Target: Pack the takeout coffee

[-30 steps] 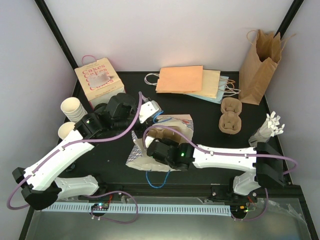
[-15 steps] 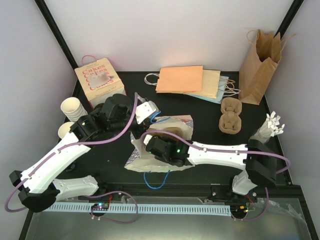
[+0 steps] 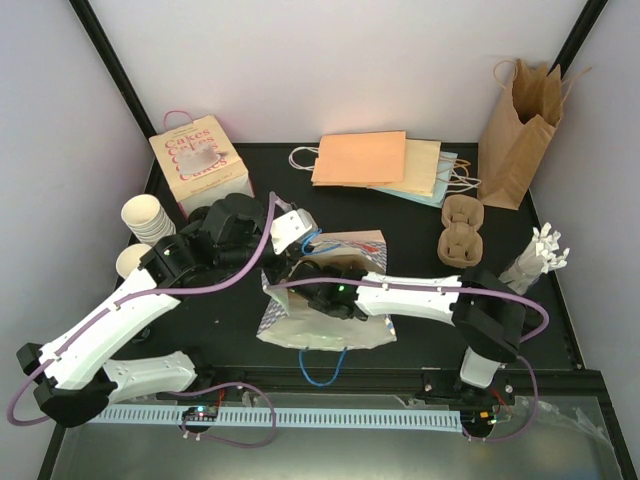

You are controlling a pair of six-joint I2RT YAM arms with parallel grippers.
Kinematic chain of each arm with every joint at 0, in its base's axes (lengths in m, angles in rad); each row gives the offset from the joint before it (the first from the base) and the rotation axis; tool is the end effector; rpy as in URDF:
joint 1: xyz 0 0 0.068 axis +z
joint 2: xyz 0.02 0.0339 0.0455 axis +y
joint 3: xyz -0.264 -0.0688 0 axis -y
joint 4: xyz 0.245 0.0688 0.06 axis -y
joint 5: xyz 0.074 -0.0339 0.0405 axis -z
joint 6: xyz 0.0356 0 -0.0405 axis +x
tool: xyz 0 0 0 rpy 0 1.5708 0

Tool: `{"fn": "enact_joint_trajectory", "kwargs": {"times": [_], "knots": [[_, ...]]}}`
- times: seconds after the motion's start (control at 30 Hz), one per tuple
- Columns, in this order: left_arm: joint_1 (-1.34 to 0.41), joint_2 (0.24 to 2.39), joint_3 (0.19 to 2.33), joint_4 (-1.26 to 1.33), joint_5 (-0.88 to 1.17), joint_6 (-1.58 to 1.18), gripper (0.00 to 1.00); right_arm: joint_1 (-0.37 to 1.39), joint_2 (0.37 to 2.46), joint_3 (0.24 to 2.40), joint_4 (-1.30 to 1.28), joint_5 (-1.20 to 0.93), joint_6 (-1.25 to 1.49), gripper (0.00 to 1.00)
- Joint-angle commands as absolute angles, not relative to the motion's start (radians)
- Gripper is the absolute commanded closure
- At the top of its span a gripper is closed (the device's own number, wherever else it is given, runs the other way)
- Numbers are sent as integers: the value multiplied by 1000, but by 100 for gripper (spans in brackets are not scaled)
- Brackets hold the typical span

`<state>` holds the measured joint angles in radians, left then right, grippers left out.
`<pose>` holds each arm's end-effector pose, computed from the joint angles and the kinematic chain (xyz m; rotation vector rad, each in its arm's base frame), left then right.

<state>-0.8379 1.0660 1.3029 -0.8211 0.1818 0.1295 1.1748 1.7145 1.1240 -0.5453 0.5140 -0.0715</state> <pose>0.1339 -0.1584 0.4003 1.1206 1.9010 -0.5994 0.1469 0.3060 0.1930 -1.3395 2.1124 -0.2697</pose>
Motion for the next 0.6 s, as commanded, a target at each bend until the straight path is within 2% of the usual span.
{"fn": "enact_joint_trajectory", "kwargs": {"times": [0.0,0.33,0.57], "knots": [[-858,1051,1302,-804,242,112,98,1143,1759,1168,-512,536,-42,99],[-860,1048,1310,-810,245,114,98,1124,1825,1181,-511,545,-43,99],[-862,1049,1314,-811,241,113,98,1124,1777,1193,-552,539,-35,99]]}}
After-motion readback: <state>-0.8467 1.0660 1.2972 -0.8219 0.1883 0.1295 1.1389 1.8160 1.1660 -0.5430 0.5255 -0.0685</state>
